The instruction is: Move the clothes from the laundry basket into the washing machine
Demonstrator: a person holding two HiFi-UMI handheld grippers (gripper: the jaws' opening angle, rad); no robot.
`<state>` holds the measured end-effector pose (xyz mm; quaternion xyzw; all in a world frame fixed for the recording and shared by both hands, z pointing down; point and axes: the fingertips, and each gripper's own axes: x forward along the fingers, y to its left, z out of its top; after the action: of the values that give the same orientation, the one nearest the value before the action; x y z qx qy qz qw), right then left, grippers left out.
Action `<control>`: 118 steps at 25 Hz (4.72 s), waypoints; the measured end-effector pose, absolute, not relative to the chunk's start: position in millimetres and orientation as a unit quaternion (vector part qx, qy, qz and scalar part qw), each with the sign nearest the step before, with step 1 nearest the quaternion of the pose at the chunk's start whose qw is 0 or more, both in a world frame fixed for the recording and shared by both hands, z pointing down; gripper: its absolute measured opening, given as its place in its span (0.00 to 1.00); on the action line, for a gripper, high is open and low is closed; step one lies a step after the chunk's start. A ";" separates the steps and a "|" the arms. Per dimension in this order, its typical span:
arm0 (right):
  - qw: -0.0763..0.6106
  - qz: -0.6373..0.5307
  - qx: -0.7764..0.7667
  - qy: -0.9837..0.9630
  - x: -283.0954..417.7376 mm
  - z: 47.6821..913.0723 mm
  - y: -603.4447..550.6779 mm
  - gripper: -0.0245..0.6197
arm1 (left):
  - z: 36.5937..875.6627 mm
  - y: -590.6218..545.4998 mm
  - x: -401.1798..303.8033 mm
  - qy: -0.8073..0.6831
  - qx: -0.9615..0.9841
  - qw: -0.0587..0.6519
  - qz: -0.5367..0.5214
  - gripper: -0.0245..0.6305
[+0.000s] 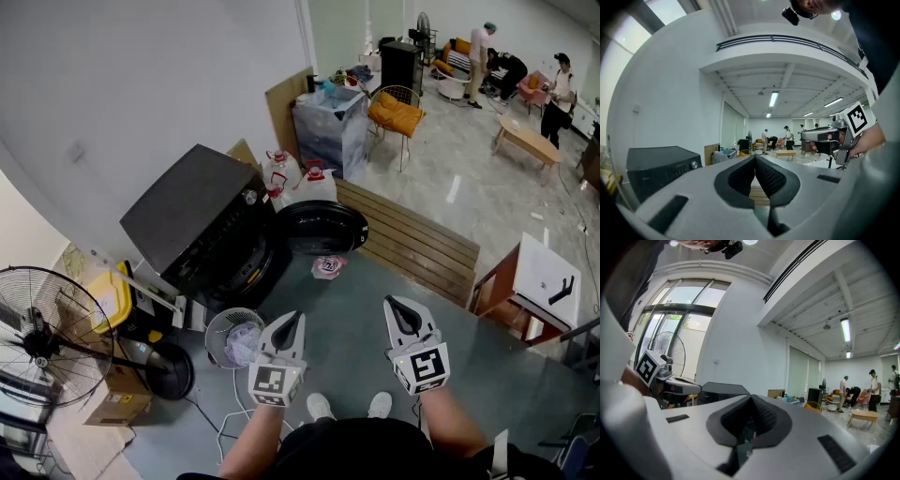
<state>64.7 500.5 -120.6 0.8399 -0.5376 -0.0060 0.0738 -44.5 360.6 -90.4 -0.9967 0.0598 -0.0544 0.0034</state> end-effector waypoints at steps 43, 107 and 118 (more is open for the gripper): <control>0.028 0.016 0.743 -0.668 223.9 -101.9 291.3 0.05 | -62.9 194.8 56.0 0.216 -0.971 -0.007 -0.101 0.04; 0.043 -0.007 0.344 -0.938 -84.5 482.1 -100.6 0.05 | 624.0 -38.8 -258.9 0.405 -0.817 -0.071 -0.404 0.10; 0.053 0.001 0.322 -0.945 -80.7 511.7 -99.1 0.05 | 730.2 -24.5 -266.3 0.220 -0.779 -0.111 -0.576 0.68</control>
<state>-80.7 -99.1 511.7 0.3215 -0.9454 0.0006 0.0534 -266.3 -24.5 730.2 -0.7793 0.2196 -0.5763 -0.1108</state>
